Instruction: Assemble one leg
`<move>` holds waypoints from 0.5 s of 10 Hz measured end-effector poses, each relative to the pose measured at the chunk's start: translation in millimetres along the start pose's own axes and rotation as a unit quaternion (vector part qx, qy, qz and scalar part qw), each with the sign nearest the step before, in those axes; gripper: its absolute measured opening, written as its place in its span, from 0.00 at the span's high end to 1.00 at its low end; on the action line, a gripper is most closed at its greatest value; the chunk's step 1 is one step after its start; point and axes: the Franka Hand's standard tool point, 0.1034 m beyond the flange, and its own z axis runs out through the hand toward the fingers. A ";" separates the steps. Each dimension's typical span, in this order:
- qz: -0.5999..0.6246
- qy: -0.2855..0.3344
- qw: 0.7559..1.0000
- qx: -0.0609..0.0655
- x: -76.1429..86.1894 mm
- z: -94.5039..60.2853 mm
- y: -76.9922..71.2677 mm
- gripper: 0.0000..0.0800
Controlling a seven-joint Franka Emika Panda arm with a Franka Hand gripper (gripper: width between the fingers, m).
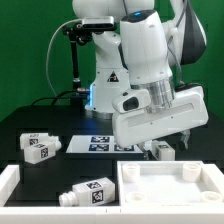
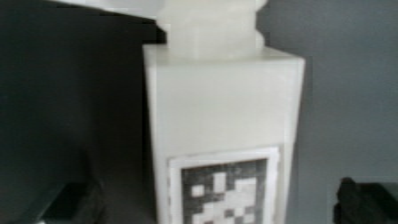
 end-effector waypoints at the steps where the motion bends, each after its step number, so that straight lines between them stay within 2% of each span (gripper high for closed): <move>1: 0.009 -0.005 1.000 0.001 -1.0 -0.9 -1.6 0.19; 2: 0.034 -0.036 0.999 0.004 -4.0 -11.4 -8.8 0.19; 3: 0.032 -0.045 0.998 0.003 2.6 -24.1 -9.3 0.19; 5: 0.030 -0.042 0.999 0.005 5.1 -23.9 0.1 0.19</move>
Offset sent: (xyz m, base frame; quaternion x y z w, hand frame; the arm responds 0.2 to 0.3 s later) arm 0.0133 -0.0184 0.0184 -0.0261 -0.0238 0.0285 0.9990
